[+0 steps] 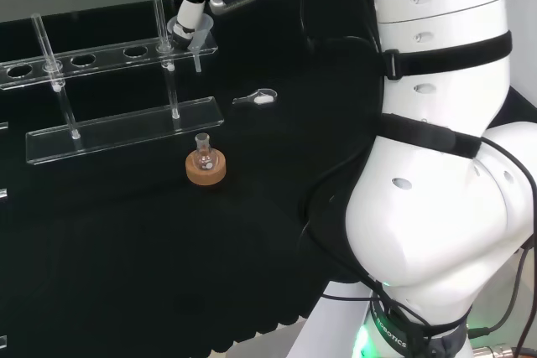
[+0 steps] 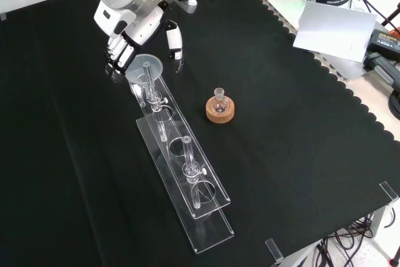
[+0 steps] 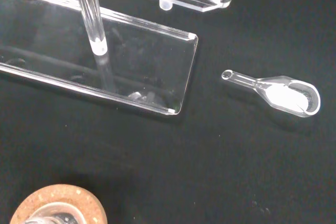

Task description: Pick up the funnel from the transparent funnel stand.

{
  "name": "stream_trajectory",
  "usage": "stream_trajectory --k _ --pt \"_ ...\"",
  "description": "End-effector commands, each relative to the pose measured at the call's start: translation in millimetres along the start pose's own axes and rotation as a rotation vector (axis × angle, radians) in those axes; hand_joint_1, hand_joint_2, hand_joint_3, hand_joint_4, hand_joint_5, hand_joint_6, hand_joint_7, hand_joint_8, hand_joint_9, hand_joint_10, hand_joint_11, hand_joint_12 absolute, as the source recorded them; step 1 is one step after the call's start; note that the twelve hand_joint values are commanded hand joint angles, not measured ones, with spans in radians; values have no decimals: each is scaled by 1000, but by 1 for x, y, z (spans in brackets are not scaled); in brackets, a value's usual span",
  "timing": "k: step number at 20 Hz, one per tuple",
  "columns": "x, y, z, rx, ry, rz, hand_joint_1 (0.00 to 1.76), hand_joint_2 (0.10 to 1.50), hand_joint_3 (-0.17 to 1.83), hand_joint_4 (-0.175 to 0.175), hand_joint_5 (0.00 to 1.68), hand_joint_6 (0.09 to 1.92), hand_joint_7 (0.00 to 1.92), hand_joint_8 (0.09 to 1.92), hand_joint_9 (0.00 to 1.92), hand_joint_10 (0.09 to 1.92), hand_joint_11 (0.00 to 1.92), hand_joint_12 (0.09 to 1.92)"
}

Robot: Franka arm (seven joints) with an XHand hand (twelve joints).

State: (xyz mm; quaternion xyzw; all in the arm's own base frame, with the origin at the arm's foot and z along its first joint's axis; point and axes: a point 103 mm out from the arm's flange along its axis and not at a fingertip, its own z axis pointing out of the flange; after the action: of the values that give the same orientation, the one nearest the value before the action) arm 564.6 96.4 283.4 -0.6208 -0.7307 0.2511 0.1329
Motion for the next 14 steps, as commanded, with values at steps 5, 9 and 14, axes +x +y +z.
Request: stream_trajectory --k 5,9,14 --pt "-12 2 3 12 -10 1 687 690 233 -10 105 87 0 491 193 767 290 1364" --pt "-28 1 6 25 -34 -30 689 689 237 -10 107 87 0 502 200 759 289 1363" --pt "5 6 -4 6 -32 -13 690 689 239 -11 109 87 0 504 200 756 288 1363"
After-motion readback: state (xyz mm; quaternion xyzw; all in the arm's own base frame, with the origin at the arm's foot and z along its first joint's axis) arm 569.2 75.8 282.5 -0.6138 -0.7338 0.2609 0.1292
